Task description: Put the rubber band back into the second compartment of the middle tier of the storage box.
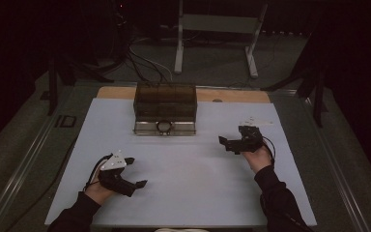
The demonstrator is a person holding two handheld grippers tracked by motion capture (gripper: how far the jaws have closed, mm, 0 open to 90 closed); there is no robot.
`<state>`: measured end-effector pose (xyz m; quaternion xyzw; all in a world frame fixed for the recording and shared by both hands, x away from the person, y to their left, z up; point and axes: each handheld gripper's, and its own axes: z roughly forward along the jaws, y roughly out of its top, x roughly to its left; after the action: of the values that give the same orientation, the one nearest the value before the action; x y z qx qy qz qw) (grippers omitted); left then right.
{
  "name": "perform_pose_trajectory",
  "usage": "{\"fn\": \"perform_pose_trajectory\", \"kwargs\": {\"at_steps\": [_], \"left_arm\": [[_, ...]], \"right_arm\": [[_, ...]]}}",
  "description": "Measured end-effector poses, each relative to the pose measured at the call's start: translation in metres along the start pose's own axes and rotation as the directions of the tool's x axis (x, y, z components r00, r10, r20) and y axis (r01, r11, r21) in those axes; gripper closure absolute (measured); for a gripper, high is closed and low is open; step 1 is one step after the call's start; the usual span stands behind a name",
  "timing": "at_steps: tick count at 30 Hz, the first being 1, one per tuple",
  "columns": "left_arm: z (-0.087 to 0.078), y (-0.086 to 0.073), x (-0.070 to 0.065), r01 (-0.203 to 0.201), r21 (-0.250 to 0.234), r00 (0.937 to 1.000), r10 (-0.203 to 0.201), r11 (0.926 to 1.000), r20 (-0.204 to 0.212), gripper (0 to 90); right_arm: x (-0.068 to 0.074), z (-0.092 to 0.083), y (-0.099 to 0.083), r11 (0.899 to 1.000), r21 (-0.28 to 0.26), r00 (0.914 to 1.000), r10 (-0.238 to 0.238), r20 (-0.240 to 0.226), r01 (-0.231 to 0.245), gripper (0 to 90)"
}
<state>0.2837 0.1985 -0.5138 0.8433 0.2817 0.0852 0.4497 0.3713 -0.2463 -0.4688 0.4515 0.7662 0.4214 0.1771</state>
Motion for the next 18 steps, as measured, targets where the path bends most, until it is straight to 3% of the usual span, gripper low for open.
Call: {"fn": "perform_pose_trajectory", "kwargs": {"at_steps": [10,18], "left_arm": [[0.000,0.000,0.000,-0.002,0.000,1.0000,0.002,1.0000,-0.001,2.6],[0.000,0.000,0.000,-0.004,0.000,1.0000,0.004,1.0000,-0.003,2.6]], "right_arm": [[-0.003,-0.012,-0.024,1.000,-0.013,1.0000,0.009,0.000,-0.009,2.5],[-0.003,-0.019,-0.046,1.000,0.027,0.9998,0.005,0.018,-0.005,2.5]]}}
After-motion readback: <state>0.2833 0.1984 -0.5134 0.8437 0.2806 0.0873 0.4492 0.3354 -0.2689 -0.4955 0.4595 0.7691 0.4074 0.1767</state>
